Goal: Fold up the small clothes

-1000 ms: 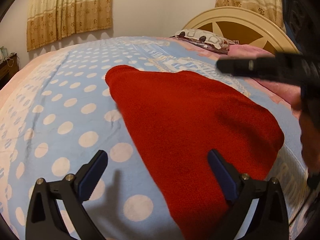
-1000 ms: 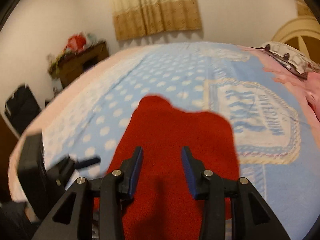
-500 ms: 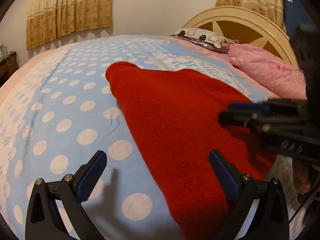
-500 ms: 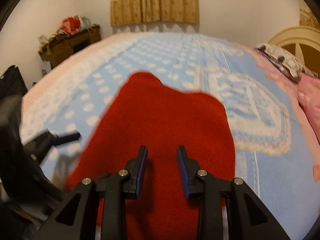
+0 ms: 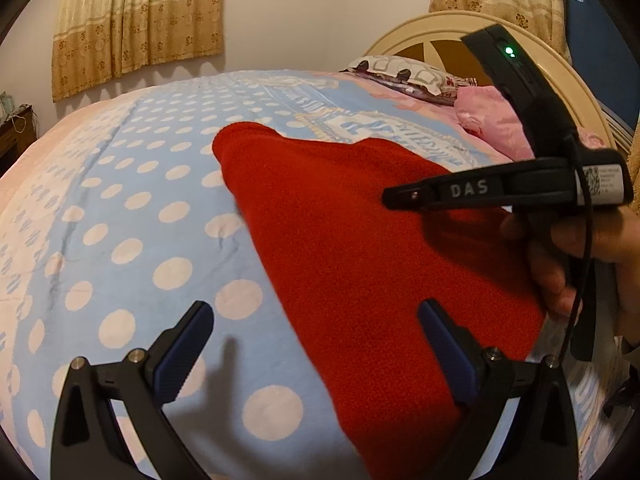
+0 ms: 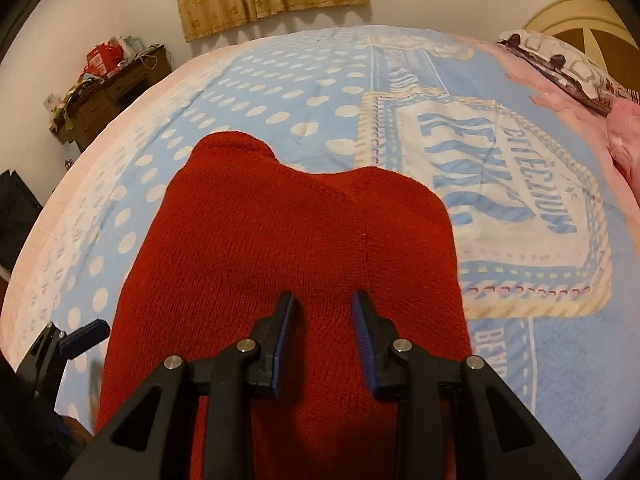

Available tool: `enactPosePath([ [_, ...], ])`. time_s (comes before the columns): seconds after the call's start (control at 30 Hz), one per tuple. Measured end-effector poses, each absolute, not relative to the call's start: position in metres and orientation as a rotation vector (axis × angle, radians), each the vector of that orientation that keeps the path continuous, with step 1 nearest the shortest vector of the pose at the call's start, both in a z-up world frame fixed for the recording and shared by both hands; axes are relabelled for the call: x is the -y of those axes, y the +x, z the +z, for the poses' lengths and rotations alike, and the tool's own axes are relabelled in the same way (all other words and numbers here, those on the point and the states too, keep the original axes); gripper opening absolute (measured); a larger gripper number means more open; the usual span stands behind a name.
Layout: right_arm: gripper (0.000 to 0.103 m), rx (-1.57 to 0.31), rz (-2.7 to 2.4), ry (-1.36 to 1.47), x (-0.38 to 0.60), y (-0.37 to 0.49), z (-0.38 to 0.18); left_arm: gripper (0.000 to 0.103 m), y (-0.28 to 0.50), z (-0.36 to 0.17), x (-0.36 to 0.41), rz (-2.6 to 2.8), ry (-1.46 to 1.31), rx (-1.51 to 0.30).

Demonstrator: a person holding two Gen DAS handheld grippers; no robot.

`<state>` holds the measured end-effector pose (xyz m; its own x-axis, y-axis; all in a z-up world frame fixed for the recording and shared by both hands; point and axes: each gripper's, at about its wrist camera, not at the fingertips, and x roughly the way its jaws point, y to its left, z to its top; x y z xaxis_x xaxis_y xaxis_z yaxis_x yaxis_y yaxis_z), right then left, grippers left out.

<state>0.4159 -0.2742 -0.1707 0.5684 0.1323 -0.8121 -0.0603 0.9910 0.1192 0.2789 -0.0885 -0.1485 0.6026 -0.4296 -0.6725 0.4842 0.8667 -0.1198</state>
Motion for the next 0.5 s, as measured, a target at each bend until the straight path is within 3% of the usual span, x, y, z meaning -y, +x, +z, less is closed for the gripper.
enactPosePath([
  [0.17, 0.032, -0.883, 0.148, 0.128, 0.28, 0.42, -0.149, 0.103, 0.276, -0.147, 0.089, -0.512, 0.081, -0.742],
  [0.3, 0.032, -1.035, 0.054, 0.147, 0.299, 0.453, -0.173, 0.103, 0.278, -0.148, 0.089, -0.522, 0.07, -0.754],
  [0.5, 0.032, -1.011, 0.102, 0.122, 0.307, 0.446, -0.172, 0.103, 0.279, -0.148, 0.086, -0.529, 0.055, -0.757],
])
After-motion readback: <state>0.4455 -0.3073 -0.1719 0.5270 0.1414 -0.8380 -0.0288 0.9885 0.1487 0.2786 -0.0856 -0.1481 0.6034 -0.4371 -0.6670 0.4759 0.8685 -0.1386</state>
